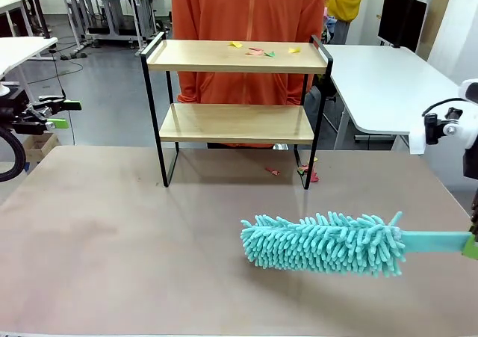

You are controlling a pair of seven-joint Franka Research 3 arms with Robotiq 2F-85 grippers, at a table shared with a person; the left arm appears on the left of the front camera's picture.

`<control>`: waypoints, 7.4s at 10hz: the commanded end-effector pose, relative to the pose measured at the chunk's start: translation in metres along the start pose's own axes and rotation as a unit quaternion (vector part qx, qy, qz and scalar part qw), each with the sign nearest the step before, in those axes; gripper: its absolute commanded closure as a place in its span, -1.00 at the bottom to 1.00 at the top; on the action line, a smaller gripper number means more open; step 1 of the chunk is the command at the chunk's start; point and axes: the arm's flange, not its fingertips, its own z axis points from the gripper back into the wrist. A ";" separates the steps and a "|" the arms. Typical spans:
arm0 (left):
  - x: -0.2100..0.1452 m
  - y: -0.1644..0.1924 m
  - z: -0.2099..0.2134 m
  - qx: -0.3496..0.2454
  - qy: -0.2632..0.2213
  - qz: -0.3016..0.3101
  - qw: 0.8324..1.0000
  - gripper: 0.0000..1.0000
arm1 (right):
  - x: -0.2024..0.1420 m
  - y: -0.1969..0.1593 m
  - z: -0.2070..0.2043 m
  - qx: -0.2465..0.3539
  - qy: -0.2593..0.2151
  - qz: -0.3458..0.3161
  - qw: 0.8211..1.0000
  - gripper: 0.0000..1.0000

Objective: Clean the shelf.
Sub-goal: Clean the specific section of the Shelf indicated by the human with the Duster.

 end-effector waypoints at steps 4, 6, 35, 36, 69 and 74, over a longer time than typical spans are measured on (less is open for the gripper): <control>0.002 0.000 0.001 -0.001 0.000 -0.001 1.000 -1.00 | 0.001 -0.001 0.000 -0.001 -0.001 0.000 1.000 0.74; 0.002 0.000 0.001 -0.001 0.000 -0.001 1.000 -1.00 | 0.001 -0.001 0.000 -0.001 -0.001 0.000 1.000 0.74; 0.002 0.000 0.001 -0.001 0.000 -0.001 1.000 -1.00 | 0.251 0.082 0.168 -0.077 -0.184 -0.087 0.976 0.74; 0.002 0.000 0.001 -0.001 0.000 -0.001 1.000 -1.00 | 0.262 0.082 0.170 -0.067 -0.182 -0.095 0.976 0.74; 0.002 0.000 0.001 -0.001 0.000 -0.001 1.000 -1.00 | 0.433 0.065 0.183 -0.101 -0.161 -0.382 0.904 0.74; 0.002 0.000 0.001 -0.001 0.000 -0.001 1.000 -1.00 | 0.395 0.045 0.180 -0.086 -0.145 -0.422 0.891 0.74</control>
